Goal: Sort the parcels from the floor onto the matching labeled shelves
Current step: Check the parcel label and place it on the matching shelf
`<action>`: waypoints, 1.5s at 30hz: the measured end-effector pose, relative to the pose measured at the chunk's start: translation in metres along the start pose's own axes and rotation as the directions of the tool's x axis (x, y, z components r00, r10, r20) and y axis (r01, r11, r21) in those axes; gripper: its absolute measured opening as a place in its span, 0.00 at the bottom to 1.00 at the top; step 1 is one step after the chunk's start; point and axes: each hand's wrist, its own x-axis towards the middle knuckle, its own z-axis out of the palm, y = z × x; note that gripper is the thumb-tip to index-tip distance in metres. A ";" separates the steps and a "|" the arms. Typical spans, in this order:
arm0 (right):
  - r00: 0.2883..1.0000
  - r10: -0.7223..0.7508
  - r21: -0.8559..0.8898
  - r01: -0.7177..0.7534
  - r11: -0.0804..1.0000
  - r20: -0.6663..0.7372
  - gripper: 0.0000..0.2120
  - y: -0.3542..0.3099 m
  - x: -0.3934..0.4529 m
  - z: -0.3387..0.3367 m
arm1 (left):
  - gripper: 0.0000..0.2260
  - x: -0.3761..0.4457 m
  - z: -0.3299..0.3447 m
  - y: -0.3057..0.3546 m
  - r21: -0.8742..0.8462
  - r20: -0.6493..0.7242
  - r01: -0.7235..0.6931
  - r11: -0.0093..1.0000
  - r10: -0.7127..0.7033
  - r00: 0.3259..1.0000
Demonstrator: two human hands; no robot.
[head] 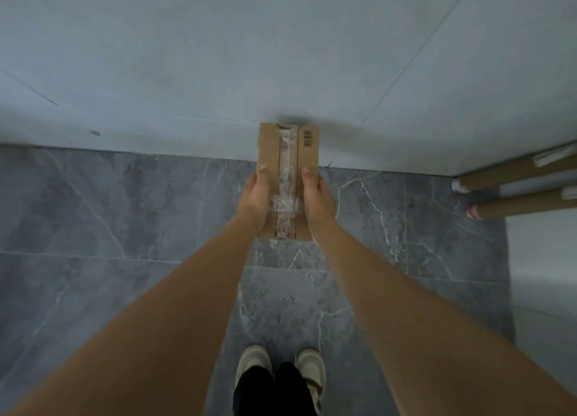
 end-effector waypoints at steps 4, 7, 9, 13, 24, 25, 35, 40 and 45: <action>1.000 -0.027 0.068 0.027 0.997 -0.007 0.23 -0.064 -0.070 -0.018 | 0.27 -0.070 -0.022 0.063 0.016 -0.004 -0.019 1.000 0.019 1.000; 0.997 -0.072 0.096 0.073 0.993 -0.023 0.27 -0.108 -0.120 -0.033 | 0.27 -0.123 -0.032 0.109 0.017 0.013 -0.043 0.999 0.043 0.999; 0.996 -0.079 0.125 0.085 0.989 -0.051 0.34 -0.135 -0.149 -0.044 | 0.25 -0.161 -0.038 0.137 0.019 0.014 -0.084 0.996 0.083 0.996; 0.992 -0.120 0.124 0.124 0.985 -0.039 0.22 -0.184 -0.206 -0.068 | 0.24 -0.230 -0.050 0.177 0.002 -0.007 -0.140 0.990 0.140 0.990; 0.972 -0.232 -0.061 0.230 0.971 -0.028 0.25 -0.287 -0.346 -0.127 | 0.21 -0.382 -0.079 0.252 -0.066 -0.007 -0.216 0.974 0.216 0.976; 0.967 -0.250 -0.063 0.248 0.967 -0.040 0.25 -0.298 -0.358 -0.130 | 0.20 -0.395 -0.083 0.262 -0.055 -0.011 -0.241 0.969 0.240 0.971; 0.938 -0.338 -0.086 0.331 0.940 -0.076 0.23 -0.375 -0.481 -0.160 | 0.24 -0.504 -0.125 0.321 0.042 0.033 -0.352 0.935 0.351 0.936; 0.908 -0.404 -0.125 0.390 0.912 -0.114 0.25 -0.424 -0.543 -0.185 | 0.26 -0.573 -0.138 0.361 -0.039 0.092 -0.396 0.917 0.398 0.913; 0.859 -0.498 -0.104 0.488 0.866 -0.120 0.26 -0.477 -0.605 -0.203 | 0.32 -0.637 -0.158 0.408 -0.068 0.072 -0.494 0.867 0.498 0.864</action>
